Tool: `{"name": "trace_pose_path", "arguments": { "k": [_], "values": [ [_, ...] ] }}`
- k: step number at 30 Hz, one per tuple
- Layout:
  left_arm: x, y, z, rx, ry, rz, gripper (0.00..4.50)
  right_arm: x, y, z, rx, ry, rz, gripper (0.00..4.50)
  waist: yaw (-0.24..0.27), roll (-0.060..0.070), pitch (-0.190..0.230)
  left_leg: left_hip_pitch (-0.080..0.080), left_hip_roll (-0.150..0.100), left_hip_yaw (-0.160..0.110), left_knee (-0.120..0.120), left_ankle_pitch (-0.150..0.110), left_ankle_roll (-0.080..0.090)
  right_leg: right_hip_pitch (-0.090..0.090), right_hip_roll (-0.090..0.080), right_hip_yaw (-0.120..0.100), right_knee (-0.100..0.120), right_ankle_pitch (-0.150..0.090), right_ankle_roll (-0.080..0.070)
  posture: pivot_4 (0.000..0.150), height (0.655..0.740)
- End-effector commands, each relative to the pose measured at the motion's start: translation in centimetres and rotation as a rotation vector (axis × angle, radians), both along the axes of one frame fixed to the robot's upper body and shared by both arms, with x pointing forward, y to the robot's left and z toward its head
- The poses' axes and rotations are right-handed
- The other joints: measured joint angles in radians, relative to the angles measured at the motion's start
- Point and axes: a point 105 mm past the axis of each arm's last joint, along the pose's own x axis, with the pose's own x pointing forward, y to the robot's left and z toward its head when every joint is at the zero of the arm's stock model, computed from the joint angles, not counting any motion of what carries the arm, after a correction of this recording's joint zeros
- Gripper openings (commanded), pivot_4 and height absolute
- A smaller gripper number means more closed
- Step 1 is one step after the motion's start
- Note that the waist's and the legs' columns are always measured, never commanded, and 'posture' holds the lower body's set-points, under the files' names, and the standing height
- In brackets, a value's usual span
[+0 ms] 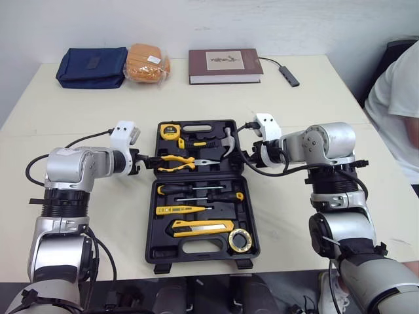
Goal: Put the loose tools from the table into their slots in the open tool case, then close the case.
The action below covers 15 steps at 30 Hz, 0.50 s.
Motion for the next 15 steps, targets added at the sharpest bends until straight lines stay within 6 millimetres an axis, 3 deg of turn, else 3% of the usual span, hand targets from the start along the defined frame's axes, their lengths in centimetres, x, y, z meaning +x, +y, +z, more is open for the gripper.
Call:
{"name": "trace_pose_path", "arguments": {
  "k": [1,3,7,9,10,15],
  "values": [
    [0.3,0.0,0.3,0.017,-0.015,0.013,3.21,0.1,-0.5,0.4,-0.016,0.003,-0.02,4.25,0.0,0.0,0.0,0.0,0.0,0.0,0.0,0.0,0.0,0.0,0.0,0.0,0.0,0.0,0.0,0.15,0.74],
    [0.3,-0.1,0.1,0.016,-0.014,0.015,2.35,0.0,-0.9,0.4,-0.023,0.007,-0.027,3.67,-0.001,0.0,0.0,0.0,0.0,0.0,0.001,0.0,0.0,0.0,0.0,0.0,0.001,0.0,0.0,0.15,0.74],
    [0.3,-0.6,0.0,-0.004,-0.013,0.006,0.58,0.0,-1.4,-0.3,-0.025,0.027,-0.05,1.66,-0.002,0.0,0.0,0.002,0.001,0.001,0.002,0.0,0.0,0.0,0.0,0.001,0.003,0.0,0.0,0.15,0.74],
    [0.2,-1.0,0.0,-0.017,-0.011,-0.001,0.11,0.0,-1.5,-0.7,-0.022,0.037,-0.061,0.63,0.0,0.0,-0.001,0.002,0.001,0.0,0.002,0.0,0.0,0.0,0.0,0.001,0.004,0.0,0.0,0.15,0.74],
    [0.2,-1.2,0.0,-0.016,-0.01,-0.005,0.1,0.1,-1.5,-0.9,-0.022,0.04,-0.064,0.12,0.0,0.0,-0.001,0.003,0.001,0.0,0.002,0.0,0.0,0.001,-0.001,0.001,0.004,0.0,0.0,0.15,0.74],
    [0.0,-1.6,0.1,-0.048,-0.016,-0.011,0.08,0.3,-1.1,-1.0,-0.008,0.037,-0.078,0.0,-0.001,-0.001,-0.002,0.003,0.001,0.0,0.003,0.0,0.0,0.002,-0.002,0.002,0.004,0.0,0.0,0.15,0.74]
  ]
}}
